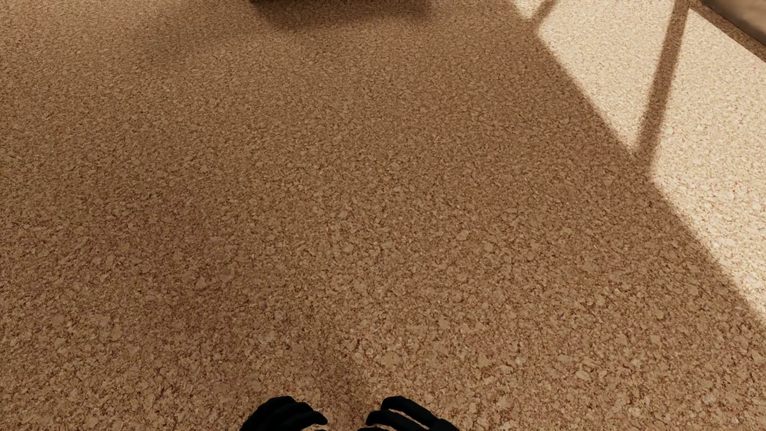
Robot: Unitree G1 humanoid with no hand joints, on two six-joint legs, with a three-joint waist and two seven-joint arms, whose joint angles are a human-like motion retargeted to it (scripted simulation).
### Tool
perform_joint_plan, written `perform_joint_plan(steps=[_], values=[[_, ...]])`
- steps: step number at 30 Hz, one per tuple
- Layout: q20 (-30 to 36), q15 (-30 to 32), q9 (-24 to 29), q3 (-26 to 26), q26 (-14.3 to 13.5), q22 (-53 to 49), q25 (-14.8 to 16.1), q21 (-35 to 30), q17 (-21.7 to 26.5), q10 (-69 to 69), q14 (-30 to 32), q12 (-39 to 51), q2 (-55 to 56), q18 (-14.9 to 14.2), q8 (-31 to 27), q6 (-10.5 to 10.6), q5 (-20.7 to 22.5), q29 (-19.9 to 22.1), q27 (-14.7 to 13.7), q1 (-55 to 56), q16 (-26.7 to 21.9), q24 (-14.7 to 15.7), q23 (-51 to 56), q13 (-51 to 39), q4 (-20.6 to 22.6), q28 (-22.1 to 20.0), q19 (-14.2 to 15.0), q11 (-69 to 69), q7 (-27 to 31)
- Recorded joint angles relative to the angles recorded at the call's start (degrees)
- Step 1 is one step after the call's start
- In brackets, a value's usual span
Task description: Walk towards dark sofa
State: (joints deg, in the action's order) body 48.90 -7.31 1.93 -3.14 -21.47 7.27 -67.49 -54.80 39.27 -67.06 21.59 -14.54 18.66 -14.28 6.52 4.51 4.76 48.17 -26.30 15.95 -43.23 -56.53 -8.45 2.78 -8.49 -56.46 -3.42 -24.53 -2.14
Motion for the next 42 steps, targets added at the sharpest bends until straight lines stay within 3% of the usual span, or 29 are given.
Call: perform_joint_plan(steps=[3,4,6,9,10,11,12,14,16,18,21,22,23,25,27,30,33,35,36,37,38,39,40,42], values=[[-1.1,-5.0,0.4,0.8,0.8,-2.6,1.0,-4.0,-0.1,-5.5,-16.9,-0.2,-5.0,5.7,2.2,1.7,1.4,3.8,0.3,12.6,-0.1,0.1,-2.1,-2.5,-3.2,0.0,0.6,-1.8,2.5],[-1.9,-6.2,0.4,1.3,1.2,-3.2,1.7,-5.6,0.1,-2.1,-21.5,-1.0,-6.8,8.2,2.3,1.8,1.6,3.8,0.6,15.7,-0.3,-0.8,-3.1,-3.1,-3.2,0.0,0.8,-1.9,2.5],[-3.5,-7.9,0.2,2.2,1.9,-3.8,2.9,-8.5,0.7,12.3,-27.0,-2.1,-10.1,9.1,1.9,1.3,1.4,3.2,1.5,19.5,0.5,-2.1,-4.1,-3.4,-2.1,0.0,1.3,-1.0,2.1],[-7.4,-9.0,-0.8,3.5,1.5,-3.9,3.5,-11.0,1.2,46.4,-23.5,-3.9,-15.1,9.0,0.3,-0.8,0.0,4.2,2.7,18.4,4.4,-3.1,-4.7,-4.9,1.8,0.0,2.0,3.8,5.2],[-8.5,-9.7,-1.1,3.7,1.2,-3.6,3.9,-11.9,1.4,53.8,-23.6,-4.4,-17.1,5.6,-0.2,-1.7,-0.4,4.4,3.3,17.7,5.3,-3.8,-4.8,-5.2,2.7,0.0,2.3,5.4,6.5],[-9.4,-10.3,-1.3,3.8,0.7,-3.6,5.0,-12.5,1.6,53.8,-19.1,-4.5,-19.1,4.9,-0.6,-2.4,-0.8,4.2,3.8,17.9,6.2,-4.8,-5.0,-5.3,3.0,0.0,2.7,6.4,6.0],[-10.4,-11.0,-1.6,3.9,-0.2,-4.4,6.2,-12.5,1.7,50.0,-15.2,-4.3,-21.0,6.4,-0.9,-3.2,-1.3,3.9,4.1,18.8,7.1,-5.3,-5.0,-5.2,3.2,0.1,3.3,6.5,5.0],[-11.4,-8.8,-2.2,4.1,-1.9,-7.7,5.1,-10.2,1.0,42.3,-16.9,-3.9,-24.4,9.8,-0.5,-5.3,-3.1,5.4,4.0,19.0,8.6,-4.1,-5.7,-4.4,5.3,0.0,3.1,5.3,4.4],[-12.4,0.2,-3.2,4.3,-2.1,-8.9,2.0,-9.1,-0.3,42.3,-20.5,-4.4,-25.1,11.1,-0.7,-7.9,-5.6,8.2,4.0,15.5,8.9,-2.9,-7.5,-4.9,6.9,0.0,2.2,2.8,2.6],[-13.6,11.1,-3.9,4.6,-2.0,-7.5,3.8,-12.6,0.5,45.0,-22.4,-5.3,-21.3,12.0,-1.4,-10.1,-8.4,8.3,3.5,11.3,10.0,-4.0,-9.4,-6.5,7.4,0.0,1.8,-5.2,-0.2],[-13.9,24.0,-3.7,4.9,-2.8,-6.0,5.5,-18.9,5.1,43.1,-27.7,-6.4,-10.1,13.6,-0.2,-12.8,-17.6,5.8,3.6,7.4,12.0,-5.0,-7.8,-10.1,9.2,0.0,6.8,-27.8,-5.1],[-13.6,23.6,-3.4,4.6,-3.2,-6.2,5.5,-20.1,6.1,42.2,-29.6,-6.4,-6.0,14.1,-1.7,-13.8,-19.4,5.3,3.9,5.8,12.2,-4.4,-6.5,-11.5,10.4,0.0,7.3,-35.0,-6.5],[-13.4,19.8,-3.2,4.4,-3.6,-6.5,5.1,-20.7,6.7,41.3,-31.5,-6.3,-1.8,14.6,-4.7,-14.6,-18.4,5.6,4.5,4.2,12.5,-3.5,-5.5,-12.3,11.6,0.0,9.6,-40.5,-7.7],[-10.9,12.7,-2.8,4.3,-2.1,-6.6,4.3,-20.2,6.6,40.6,-34.6,-4.6,4.8,15.3,-7.4,-15.3,-17.2,7.6,5.2,0.3,12.0,-1.1,-5.8,-12.7,13.2,0.0,11.0,-44.1,-9.9],[-9.3,3.5,-2.5,3.9,-2.0,-4.5,3.3,-18.0,7.0,41.0,-36.7,-5.0,9.9,15.7,-6.6,-15.2,-16.7,7.6,6.3,-4.0,10.9,-1.6,-4.9,-10.5,14.3,0.0,7.0,-39.5,-11.1],[-5.9,-0.7,-2.3,2.7,-1.1,-2.5,1.6,-14.0,7.6,43.7,-37.9,-4.2,15.0,15.9,-5.3,-14.3,-12.7,6.6,7.5,-9.6,9.9,-0.1,-2.7,-7.8,15.2,0.0,3.9,-21.5,-11.8],[-5.0,8.3,-2.6,1.4,-0.9,-2.4,0.6,-9.3,5.6,48.4,-37.4,-3.7,16.0,15.7,-6.2,-12.8,-6.6,6.2,7.2,-15.0,9.5,1.7,-2.9,-5.4,15.9,0.0,2.7,2.9,-11.7],[-4.2,9.6,-2.8,1.0,-0.9,-2.1,-0.7,-5.5,4.9,51.3,-37.2,-3.1,15.3,15.4,-8.7,-11.8,-3.1,4.7,6.6,-18.7,8.9,2.3,-2.6,-3.1,16.6,0.0,5.4,14.2,-11.0],[-3.7,11.8,-2.8,0.7,-0.9,-1.8,-1.7,-3.3,4.4,51.4,-36.8,-2.9,15.4,15.3,-11.6,-11.2,-1.5,3.8,6.2,-20.5,8.5,2.6,-2.3,-1.9,16.9,0.0,4.5,13.6,-10.3],[-3.3,15.8,-2.9,0.5,-0.7,-1.5,-2.7,-1.2,3.6,51.3,-36.2,-2.8,15.5,15.3,-13.6,-10.6,-0.1,3.3,5.6,-21.9,8.2,3.2,-2.0,-0.8,16.8,0.0,1.3,11.6,-9.5],[-3.2,19.5,-3.0,0.4,-0.7,-1.0,-4.0,0.8,2.6,50.4,-35.5,-2.7,14.5,14.6,-13.1,-9.9,-0.3,3.9,4.7,-23.0,8.0,4.0,-1.7,-0.1,16.5,0.0,2.2,10.0,-8.7],[-3.4,19.0,-3.1,0.3,-0.6,-0.1,-5.5,2.2,1.4,48.5,-32.8,-2.5,13.6,14.4,-11.9,-8.9,-0.2,5.9,3.8,-23.4,8.1,4.4,-1.6,0.0,15.6,0.0,2.3,8.9,-8.0],[-4.0,17.0,-3.2,0.2,-0.5,0.8,-6.7,2.9,0.3,45.8,-29.3,-2.3,12.5,12.7,-10.9,-7.7,0.3,7.6,3.1,-23.2,8.1,4.1,-1.7,-0.1,14.2,0.0,2.4,7.8,-7.1],[-3.7,13.5,-3.3,0.0,-0.4,2.9,-7.1,2.9,-0.3,34.8,-18.4,-2.2,9.4,7.1,-8.8,-5.3,1.2,7.2,2.3,-19.5,6.8,2.4,-2.6,0.1,11.1,0.0,0.8,7.1,-5.1]])
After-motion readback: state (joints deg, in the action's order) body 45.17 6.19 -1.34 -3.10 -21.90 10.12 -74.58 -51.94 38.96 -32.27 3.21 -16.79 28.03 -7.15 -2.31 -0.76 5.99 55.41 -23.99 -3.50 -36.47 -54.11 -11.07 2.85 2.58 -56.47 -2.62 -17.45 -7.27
